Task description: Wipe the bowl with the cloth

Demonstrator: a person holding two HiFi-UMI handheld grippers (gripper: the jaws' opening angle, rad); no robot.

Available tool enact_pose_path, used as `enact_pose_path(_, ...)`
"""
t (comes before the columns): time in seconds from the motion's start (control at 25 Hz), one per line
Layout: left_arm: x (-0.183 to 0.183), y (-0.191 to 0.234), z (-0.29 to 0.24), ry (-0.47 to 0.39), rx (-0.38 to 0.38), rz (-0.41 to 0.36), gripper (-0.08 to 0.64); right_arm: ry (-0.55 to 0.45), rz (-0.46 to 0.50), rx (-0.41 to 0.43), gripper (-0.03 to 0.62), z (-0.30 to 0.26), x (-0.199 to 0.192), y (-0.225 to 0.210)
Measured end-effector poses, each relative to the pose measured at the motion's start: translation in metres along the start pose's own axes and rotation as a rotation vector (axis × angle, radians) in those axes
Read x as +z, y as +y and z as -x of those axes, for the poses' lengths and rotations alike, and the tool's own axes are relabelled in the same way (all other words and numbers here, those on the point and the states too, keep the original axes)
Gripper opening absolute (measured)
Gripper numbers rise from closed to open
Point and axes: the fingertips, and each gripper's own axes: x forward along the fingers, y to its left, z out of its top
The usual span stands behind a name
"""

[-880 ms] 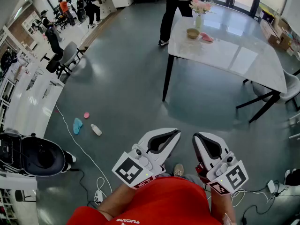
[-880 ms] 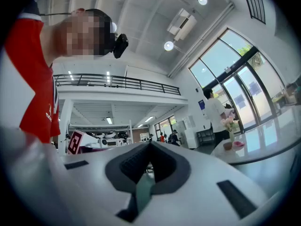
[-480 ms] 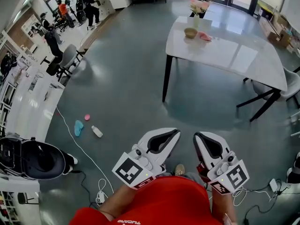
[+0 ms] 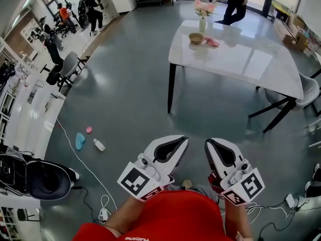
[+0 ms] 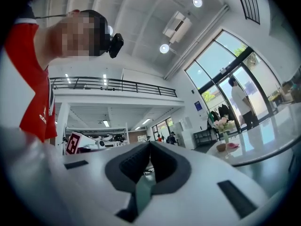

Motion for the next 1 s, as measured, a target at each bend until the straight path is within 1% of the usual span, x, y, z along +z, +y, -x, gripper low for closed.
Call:
enact_pose_path(0.12,-0.001,-0.002,-0.010,-0.004,0.011,-0.028,0.005,0.000,0.001,0.011,0.002,0.005,0.000,-0.011)
enact_pose_path(0.36,-0.007,-0.004,-0.029,0.025,0.034,-0.044,0.005,-0.004,-0.012,0.015,0.002,0.013,0.001,-0.035)
enact_pose_path(0.56,-0.010,0.000,-0.046,0.033,0.025,-0.053,0.005,0.000,-0.015,0.008,0.002,0.013,0.001,-0.054)
enact_pose_path(0.84,-0.017,0.028,-0.071,0.022,0.015,-0.038,0.005,0.035,0.033,-0.011,0.002,-0.007,-0.005,-0.080)
enact_pose_path(1.0,-0.016,0.056,-0.089,0.008,0.003,-0.039,0.005,0.051,0.046,-0.028,0.002,-0.030,-0.006,-0.102)
